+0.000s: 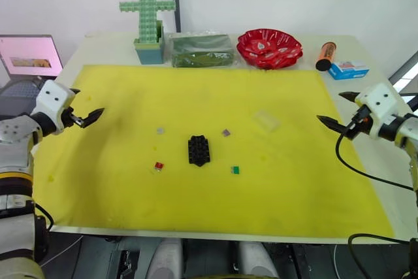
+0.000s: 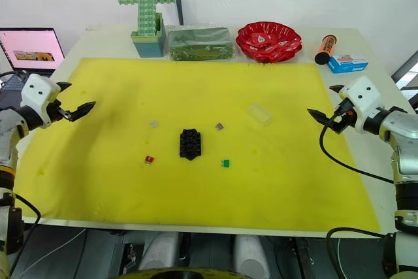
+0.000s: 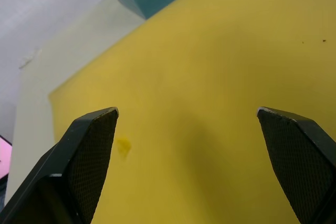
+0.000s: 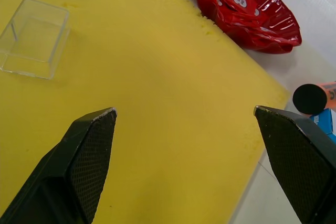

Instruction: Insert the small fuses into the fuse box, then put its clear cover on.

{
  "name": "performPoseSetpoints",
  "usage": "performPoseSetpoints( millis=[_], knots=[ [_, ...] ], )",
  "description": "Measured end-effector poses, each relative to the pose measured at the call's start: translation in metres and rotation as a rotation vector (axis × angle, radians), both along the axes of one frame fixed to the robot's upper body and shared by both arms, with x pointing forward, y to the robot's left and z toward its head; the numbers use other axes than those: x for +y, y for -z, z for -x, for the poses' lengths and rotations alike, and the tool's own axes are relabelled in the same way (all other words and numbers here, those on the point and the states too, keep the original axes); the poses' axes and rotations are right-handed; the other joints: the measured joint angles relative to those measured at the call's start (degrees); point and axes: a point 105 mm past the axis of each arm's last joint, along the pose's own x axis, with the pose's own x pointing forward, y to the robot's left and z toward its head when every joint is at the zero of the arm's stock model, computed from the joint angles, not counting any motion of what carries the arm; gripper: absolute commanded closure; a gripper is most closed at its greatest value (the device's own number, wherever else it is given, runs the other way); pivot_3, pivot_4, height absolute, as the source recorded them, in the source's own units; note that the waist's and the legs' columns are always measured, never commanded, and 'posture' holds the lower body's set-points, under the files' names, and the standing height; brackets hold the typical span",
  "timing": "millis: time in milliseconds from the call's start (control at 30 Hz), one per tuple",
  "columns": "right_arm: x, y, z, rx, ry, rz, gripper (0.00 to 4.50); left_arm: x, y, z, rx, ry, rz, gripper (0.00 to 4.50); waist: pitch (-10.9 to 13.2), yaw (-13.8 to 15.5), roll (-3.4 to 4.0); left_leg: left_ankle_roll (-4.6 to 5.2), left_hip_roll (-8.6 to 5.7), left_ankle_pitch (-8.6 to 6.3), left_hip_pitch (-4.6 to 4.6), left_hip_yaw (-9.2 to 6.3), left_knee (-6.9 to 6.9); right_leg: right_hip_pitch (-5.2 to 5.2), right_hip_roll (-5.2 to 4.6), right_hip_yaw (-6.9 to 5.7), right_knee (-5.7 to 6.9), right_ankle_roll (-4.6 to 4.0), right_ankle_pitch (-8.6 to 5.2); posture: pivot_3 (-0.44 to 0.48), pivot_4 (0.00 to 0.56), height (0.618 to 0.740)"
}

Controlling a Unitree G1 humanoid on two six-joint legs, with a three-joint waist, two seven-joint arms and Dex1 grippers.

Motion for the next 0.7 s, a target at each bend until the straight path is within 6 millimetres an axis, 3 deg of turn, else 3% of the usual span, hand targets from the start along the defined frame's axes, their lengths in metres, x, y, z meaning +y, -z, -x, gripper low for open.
performPoseSetpoints(
  millis=[700],
  knots=[
    [0.0000,-0.0005,-0.0002,-0.002,0.000,0.000,0.05,0.0002,0.0098,0.0037,0.028,-0.001,-0.003,0.06,0.0,0.0,0.00,0.00,0.00,0.00,0.00,0.00,0.00,0.00,0.00,0.00,0.01,0.00,0.00,0.000,0.150,0.740]
  ],
)
